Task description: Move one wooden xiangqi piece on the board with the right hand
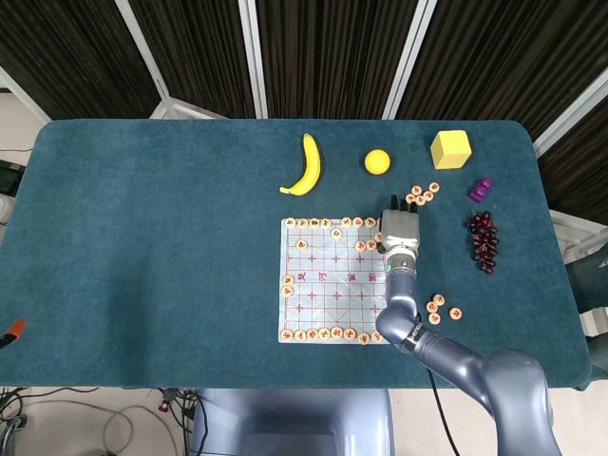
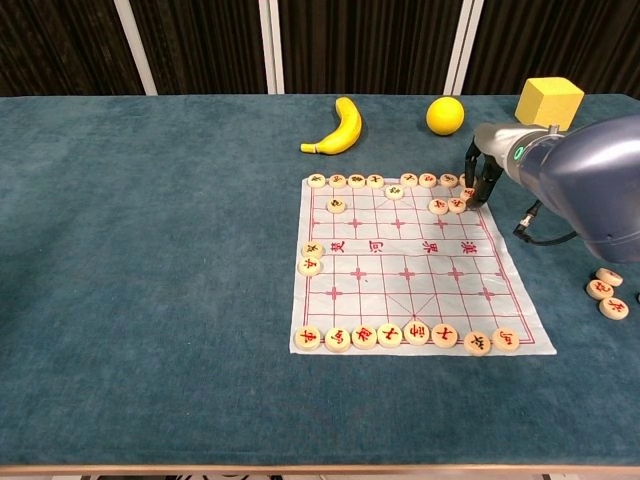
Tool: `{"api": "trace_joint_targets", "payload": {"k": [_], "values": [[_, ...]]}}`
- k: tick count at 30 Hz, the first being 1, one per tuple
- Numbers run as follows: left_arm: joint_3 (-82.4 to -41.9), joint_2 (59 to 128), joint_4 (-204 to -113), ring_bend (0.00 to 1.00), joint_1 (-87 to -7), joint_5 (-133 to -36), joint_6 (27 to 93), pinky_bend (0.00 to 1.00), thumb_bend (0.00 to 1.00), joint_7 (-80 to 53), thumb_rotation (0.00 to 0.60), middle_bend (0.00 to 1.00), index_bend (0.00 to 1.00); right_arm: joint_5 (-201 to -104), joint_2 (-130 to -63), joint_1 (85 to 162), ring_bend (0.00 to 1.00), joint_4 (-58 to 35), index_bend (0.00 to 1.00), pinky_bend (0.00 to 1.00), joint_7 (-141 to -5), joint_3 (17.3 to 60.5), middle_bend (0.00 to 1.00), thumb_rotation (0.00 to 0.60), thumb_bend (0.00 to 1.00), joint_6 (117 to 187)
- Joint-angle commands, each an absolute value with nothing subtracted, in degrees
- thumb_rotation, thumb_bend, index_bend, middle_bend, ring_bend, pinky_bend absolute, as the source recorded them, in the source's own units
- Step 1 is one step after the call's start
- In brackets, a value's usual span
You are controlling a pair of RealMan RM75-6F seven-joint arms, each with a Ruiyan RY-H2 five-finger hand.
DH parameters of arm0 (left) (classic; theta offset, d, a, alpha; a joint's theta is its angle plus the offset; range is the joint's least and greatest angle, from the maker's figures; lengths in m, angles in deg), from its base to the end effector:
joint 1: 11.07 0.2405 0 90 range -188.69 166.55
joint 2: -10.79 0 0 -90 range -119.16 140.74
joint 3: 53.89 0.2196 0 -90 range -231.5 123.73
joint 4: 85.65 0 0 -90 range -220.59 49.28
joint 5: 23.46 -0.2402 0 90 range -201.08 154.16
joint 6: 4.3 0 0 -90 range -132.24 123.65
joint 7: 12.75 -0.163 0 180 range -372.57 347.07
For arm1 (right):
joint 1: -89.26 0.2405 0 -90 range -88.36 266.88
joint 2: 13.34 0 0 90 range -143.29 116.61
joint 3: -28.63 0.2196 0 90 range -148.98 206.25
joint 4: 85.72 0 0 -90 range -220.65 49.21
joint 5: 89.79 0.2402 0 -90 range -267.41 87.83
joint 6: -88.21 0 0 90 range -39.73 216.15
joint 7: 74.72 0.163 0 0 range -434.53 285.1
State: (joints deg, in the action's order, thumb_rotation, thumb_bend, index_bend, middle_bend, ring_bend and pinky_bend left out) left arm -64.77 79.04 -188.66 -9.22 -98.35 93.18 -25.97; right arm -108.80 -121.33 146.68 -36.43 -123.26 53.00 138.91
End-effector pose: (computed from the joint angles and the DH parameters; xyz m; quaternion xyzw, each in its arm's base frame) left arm -0.2726 0.1866 0.1429 -0.4333 -0.3807 -0.3974 0.7137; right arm -0.1536 -0.4498 -0.0665 0.6110 -0.4774 0.2061 0.5969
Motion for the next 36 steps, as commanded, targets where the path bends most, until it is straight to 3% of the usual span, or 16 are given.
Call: {"api": "trace_joint_targets", "payload": {"k": [1,25,29,32,36], "values": [[-64.8,79.1,-188.7,0.0,-9.2,-98.3,93.2,0.06,0.03,-26.0,0.6,0.0,0.02,-108.8,-121.3,146.8,0.0,-36.5,0.49,0.04,-123.6,53.0,0.0,0.6,0.37,138.7],[-64.8,79.3,-189.2,0.0,-9.1,-98.3,93.7,0.06,0.03,-26.6,0.6,0.0,0.02,-109.9,-118.5,146.0,0.0,-31.6,0.46,0.04,-123.8,53.4,0.0,0.6,0.37,140.8],[-64.8,79.4,-189.1,0.0,-9.2,-98.4,93.7,0.06,0.03,-26.8,0.6,0.0,0.02,-111.3,-115.5,144.8,0.0,-26.6,0.43,0.04,-122.0,54.2,0.0,0.6,0.37,142.7],[-64.9,79.8,-188.7,0.0,-9.3,-98.6,94.3,0.06,0.03,-28.1,0.6,0.0,0.02,-115.2,-111.2,143.2,0.0,-20.4,0.33,0.04,-121.2,53.2,0.0,0.6,0.37,144.8],[-64.6,80.5,-188.6,0.0,-9.4,-99.1,94.4,0.06,0.03,-28.8,0.6,0.0,0.02,-125.6,-99.4,136.6,0.0,-2.0,0.19,0.04,-117.3,50.6,0.0,0.6,0.37,151.5]]}}
